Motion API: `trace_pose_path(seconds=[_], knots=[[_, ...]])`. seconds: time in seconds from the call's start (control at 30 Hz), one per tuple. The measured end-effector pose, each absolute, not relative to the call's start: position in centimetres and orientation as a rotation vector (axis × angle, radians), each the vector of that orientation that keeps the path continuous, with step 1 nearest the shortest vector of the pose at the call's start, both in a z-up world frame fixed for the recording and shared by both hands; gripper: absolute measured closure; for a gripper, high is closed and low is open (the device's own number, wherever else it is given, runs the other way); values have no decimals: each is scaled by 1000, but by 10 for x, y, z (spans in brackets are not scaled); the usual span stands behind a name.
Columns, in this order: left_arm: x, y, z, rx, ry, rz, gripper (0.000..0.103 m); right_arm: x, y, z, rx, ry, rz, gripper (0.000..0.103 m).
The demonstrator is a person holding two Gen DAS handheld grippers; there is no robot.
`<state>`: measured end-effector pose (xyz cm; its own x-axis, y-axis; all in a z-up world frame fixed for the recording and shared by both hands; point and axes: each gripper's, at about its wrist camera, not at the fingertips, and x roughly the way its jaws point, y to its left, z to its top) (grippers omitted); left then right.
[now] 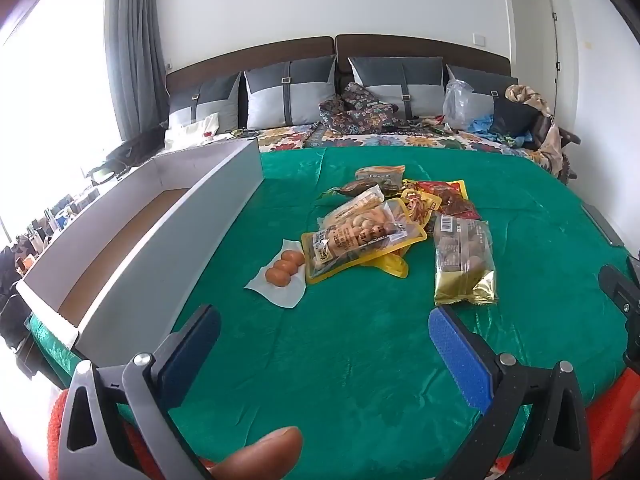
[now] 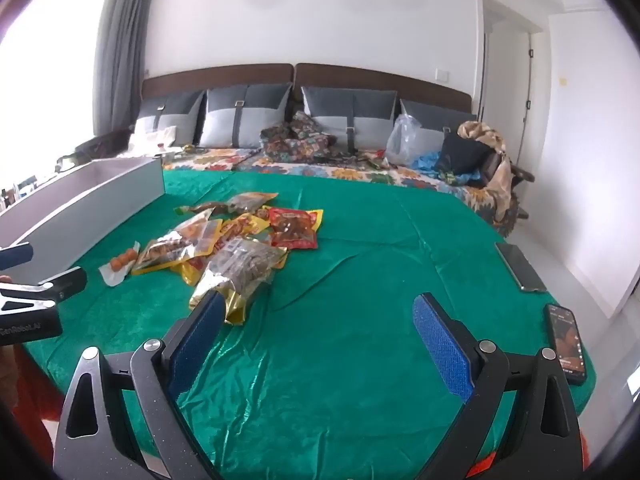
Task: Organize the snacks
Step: 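Move the left tool toward the three sausages on white paper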
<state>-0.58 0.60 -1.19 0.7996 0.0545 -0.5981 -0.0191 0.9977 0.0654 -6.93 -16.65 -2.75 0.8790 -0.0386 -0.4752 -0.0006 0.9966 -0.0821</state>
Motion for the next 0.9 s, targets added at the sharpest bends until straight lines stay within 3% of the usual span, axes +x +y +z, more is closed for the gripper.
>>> trace_pose_path(seconds=[0.9], knots=[[0,15,-30,62,686,73,0,-64,-168,-38,-101,514,-28,6]])
